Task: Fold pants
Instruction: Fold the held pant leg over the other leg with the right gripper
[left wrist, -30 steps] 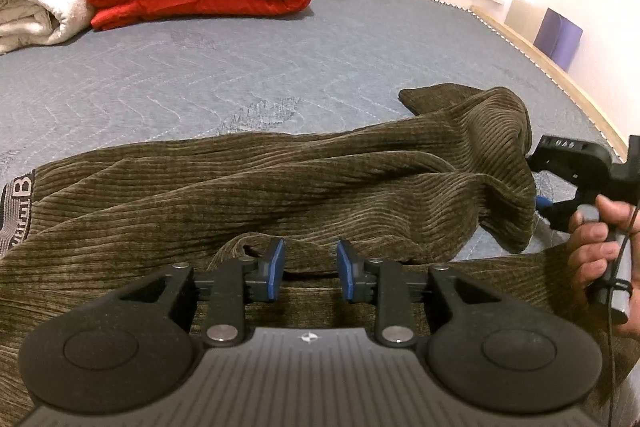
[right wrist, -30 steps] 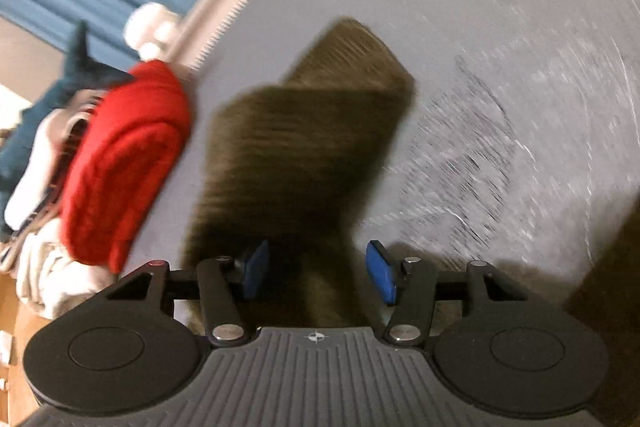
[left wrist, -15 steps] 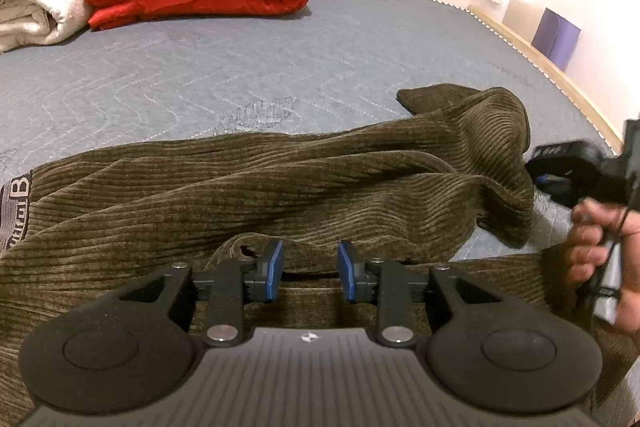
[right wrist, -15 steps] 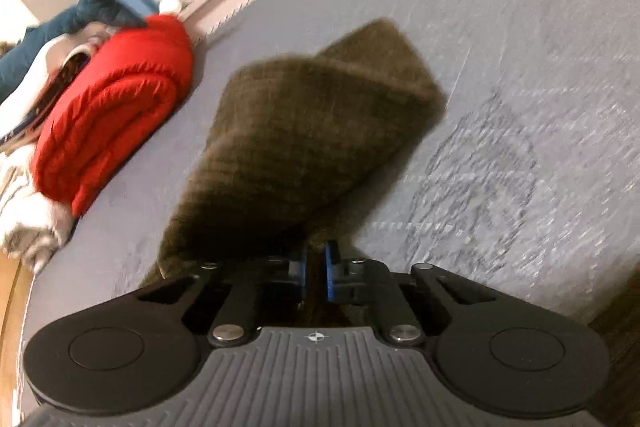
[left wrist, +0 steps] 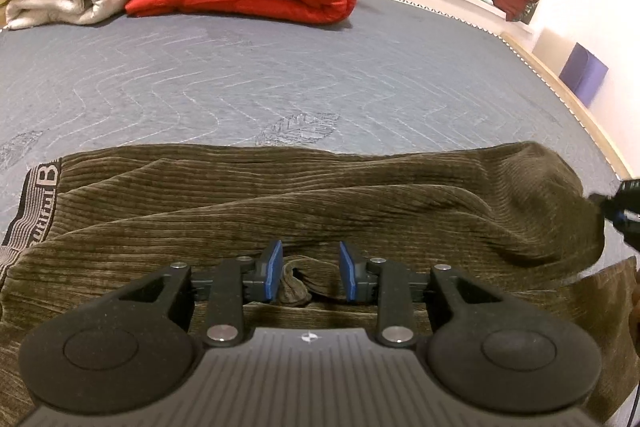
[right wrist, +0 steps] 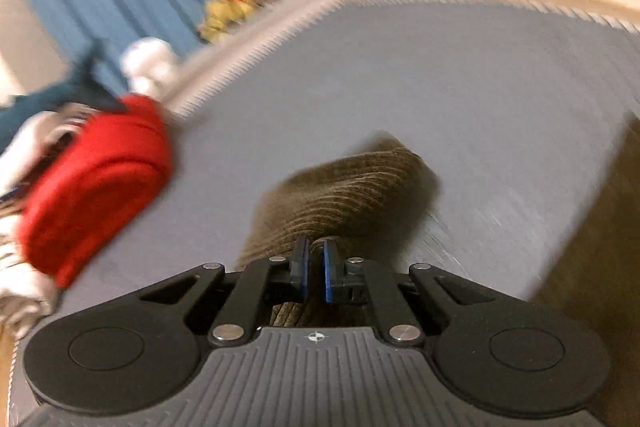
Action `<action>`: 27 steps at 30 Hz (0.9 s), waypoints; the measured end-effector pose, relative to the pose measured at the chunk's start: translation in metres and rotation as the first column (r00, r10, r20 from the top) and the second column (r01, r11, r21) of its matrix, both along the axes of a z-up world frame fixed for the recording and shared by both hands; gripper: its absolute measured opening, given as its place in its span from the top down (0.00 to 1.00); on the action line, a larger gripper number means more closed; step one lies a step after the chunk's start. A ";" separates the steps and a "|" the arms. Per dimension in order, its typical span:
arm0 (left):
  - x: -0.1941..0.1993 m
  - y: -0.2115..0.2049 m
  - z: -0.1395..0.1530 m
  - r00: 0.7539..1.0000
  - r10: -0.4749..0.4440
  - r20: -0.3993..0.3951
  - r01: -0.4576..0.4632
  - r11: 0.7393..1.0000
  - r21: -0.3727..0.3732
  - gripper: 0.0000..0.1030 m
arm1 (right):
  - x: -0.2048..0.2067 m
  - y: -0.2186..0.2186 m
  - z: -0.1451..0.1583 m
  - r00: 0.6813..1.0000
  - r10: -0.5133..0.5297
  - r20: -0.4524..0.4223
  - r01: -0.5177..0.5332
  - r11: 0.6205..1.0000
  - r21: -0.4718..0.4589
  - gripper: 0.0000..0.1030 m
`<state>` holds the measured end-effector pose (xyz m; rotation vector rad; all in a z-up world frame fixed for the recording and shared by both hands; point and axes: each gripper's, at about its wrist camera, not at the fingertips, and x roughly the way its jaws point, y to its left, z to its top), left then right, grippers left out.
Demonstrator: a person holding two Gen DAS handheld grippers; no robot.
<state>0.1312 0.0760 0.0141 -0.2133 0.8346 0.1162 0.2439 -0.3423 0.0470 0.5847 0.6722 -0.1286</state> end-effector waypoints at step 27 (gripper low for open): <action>0.001 -0.001 -0.002 1.000 -0.014 -0.010 0.014 1.000 -0.013 0.60 | 0.036 -0.048 -0.051 0.996 0.048 0.074 -0.062 0.978 0.200 0.82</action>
